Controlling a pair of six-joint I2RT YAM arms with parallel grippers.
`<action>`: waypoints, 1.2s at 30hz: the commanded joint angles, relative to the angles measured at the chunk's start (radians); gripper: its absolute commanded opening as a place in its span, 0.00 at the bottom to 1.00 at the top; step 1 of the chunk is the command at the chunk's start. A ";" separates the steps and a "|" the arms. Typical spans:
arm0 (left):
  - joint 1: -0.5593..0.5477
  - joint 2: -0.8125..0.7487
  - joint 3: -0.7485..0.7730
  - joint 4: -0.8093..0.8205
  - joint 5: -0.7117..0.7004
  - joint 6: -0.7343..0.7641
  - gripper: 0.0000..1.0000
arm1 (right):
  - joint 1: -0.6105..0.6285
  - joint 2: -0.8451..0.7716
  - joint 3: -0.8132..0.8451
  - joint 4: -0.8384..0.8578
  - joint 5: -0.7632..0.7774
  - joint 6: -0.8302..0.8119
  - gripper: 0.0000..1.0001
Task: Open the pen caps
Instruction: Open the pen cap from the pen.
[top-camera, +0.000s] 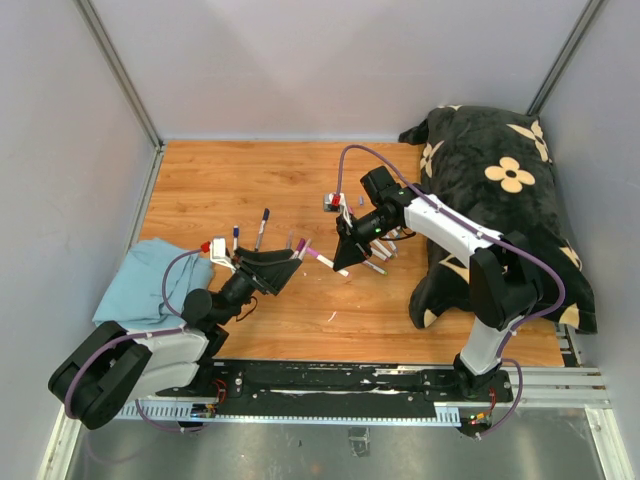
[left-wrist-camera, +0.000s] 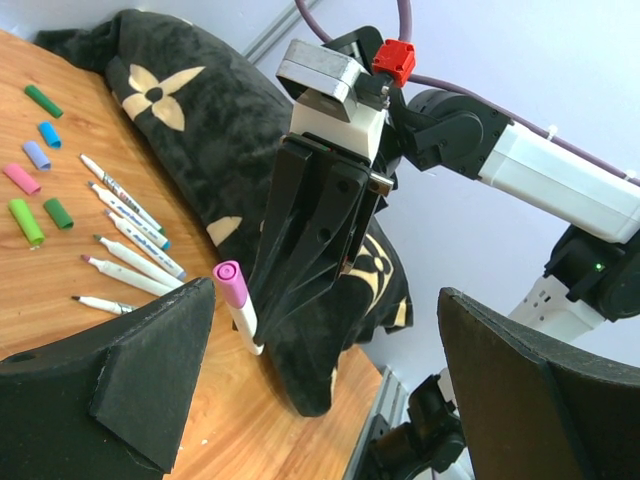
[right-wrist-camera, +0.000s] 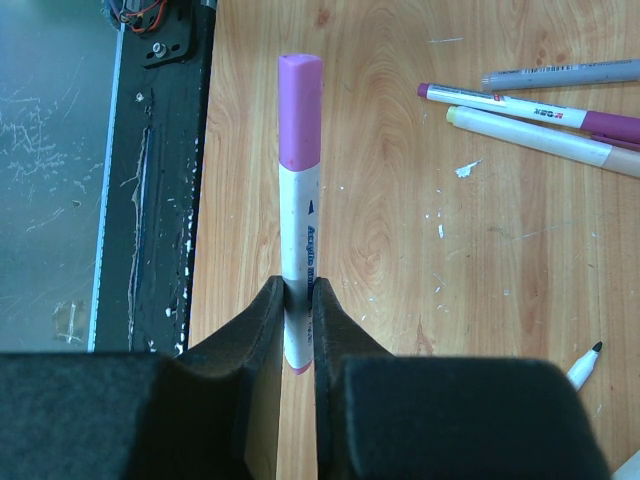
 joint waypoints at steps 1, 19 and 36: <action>-0.006 0.003 0.013 0.048 0.006 -0.001 0.96 | -0.013 -0.022 -0.002 -0.015 -0.036 0.006 0.01; -0.006 0.006 0.011 0.055 0.002 -0.008 0.96 | -0.014 -0.021 -0.001 -0.016 -0.038 0.007 0.01; -0.006 0.022 0.010 0.073 0.002 -0.013 0.96 | -0.014 -0.019 -0.001 -0.015 -0.040 0.007 0.01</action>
